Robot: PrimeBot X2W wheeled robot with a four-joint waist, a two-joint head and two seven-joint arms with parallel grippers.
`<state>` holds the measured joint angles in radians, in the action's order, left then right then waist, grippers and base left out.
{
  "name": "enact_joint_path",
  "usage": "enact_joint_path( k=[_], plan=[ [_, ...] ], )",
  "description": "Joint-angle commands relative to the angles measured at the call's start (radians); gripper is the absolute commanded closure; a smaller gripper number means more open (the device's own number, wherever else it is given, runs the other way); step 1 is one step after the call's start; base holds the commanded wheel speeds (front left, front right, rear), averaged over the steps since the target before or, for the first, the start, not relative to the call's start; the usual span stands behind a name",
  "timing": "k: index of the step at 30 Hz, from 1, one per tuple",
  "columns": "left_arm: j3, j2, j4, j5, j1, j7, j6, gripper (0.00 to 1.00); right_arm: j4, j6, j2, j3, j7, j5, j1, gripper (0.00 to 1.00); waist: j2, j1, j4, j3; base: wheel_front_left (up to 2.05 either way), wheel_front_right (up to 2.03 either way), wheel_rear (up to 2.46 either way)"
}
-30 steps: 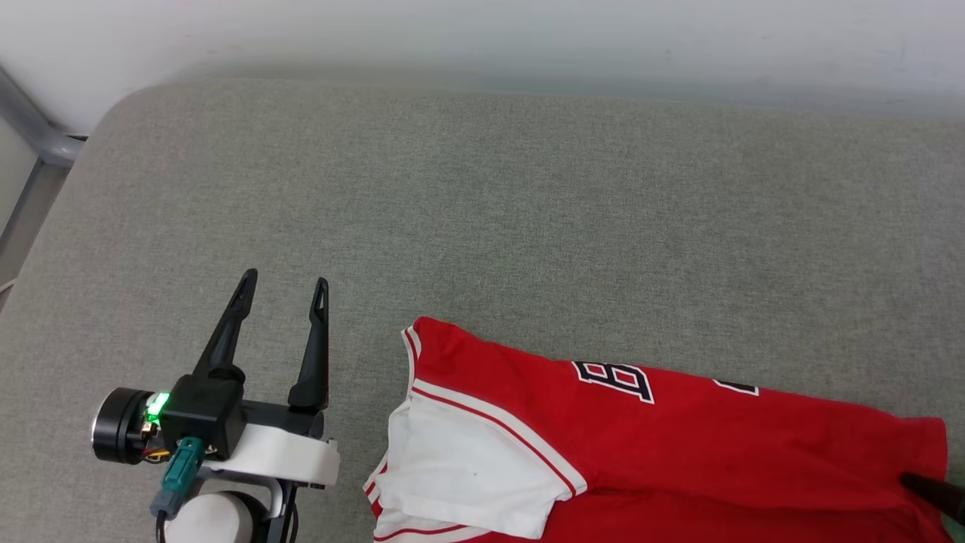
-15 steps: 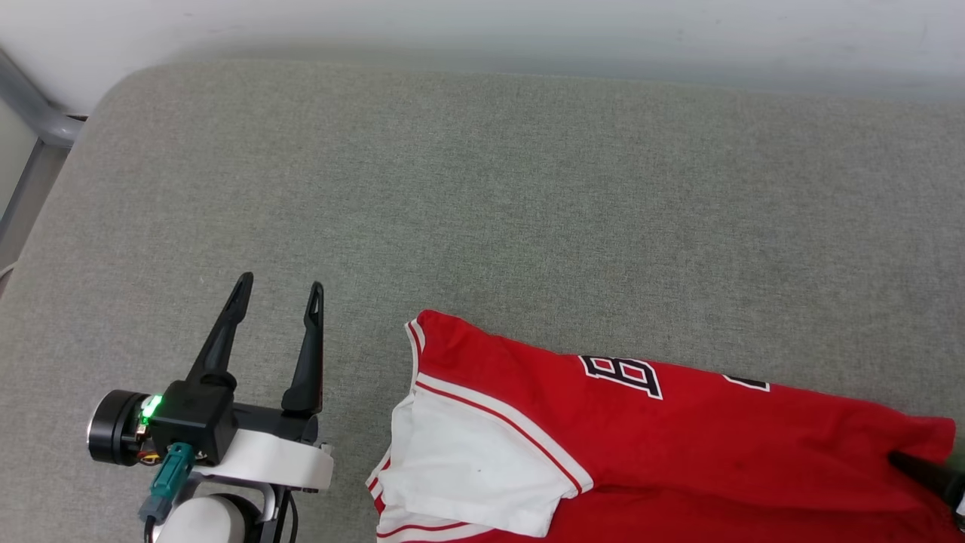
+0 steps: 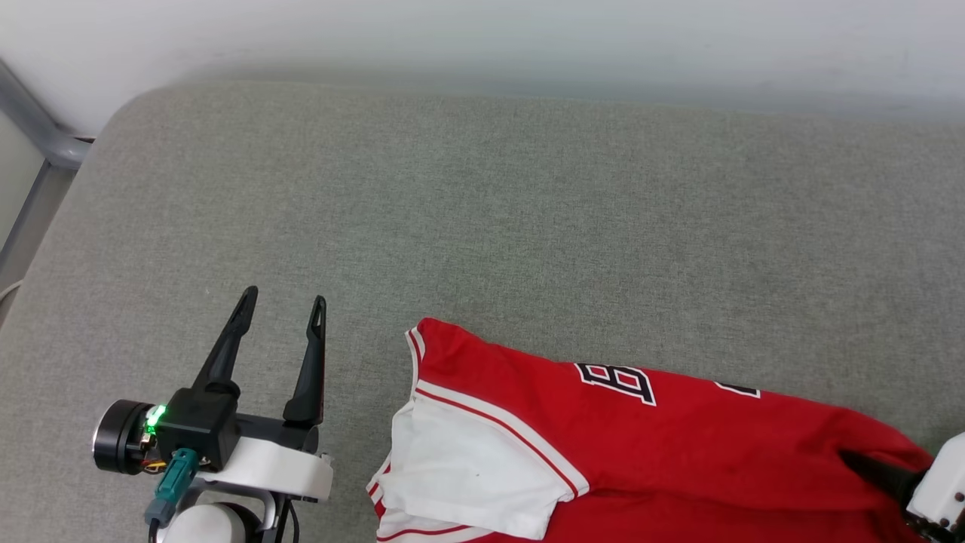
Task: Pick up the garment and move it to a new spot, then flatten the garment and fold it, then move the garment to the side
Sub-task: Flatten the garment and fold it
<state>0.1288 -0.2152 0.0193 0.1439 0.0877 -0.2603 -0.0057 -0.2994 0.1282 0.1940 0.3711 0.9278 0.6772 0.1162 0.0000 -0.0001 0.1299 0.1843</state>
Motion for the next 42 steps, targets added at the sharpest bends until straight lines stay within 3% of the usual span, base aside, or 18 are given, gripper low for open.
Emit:
enact_joint_path(
  k=[1, 19, 24, 34, 42],
  plan=[
    [-0.003, 0.002, -0.003, -0.006, -0.007, -0.007, -0.004, 0.0, -0.042, 0.004, -0.066, -0.047, 0.013, 0.011, -0.028, 1.0, 0.0, 0.0001, -0.002, -0.005, 0.0, 0.0, 0.0],
    [-0.052, 0.058, -0.019, -0.044, -0.022, -0.007, -0.057, 0.0, -0.068, 0.001, 0.138, 0.017, -0.172, -0.033, -0.042, 1.0, 0.0, 0.0001, -0.02, -0.048, 0.0, 0.0, 0.0],
    [-0.065, 0.074, -0.025, -0.049, -0.039, -0.007, -0.065, 0.0, -0.069, 0.002, 0.167, 0.048, -0.196, -0.054, -0.039, 1.0, 0.0, 0.0001, -0.027, -0.074, 0.0, 0.0, 0.0],
    [-0.087, 0.108, -0.028, -0.055, -0.073, -0.007, -0.076, 0.0, 0.133, 0.002, 0.102, 0.012, -0.113, -0.011, -0.119, 1.0, 0.0, 0.0001, -0.043, -0.138, 0.0, 0.0, 0.0],
    [-0.101, 0.123, -0.023, -0.062, -0.09, -0.007, -0.084, 0.0, 0.356, 0.002, -0.029, -0.045, 0.021, 0.019, -0.192, 1.0, 0.0, 0.0001, -0.041, -0.157, 0.0, 0.0, 0.0]
  ],
)
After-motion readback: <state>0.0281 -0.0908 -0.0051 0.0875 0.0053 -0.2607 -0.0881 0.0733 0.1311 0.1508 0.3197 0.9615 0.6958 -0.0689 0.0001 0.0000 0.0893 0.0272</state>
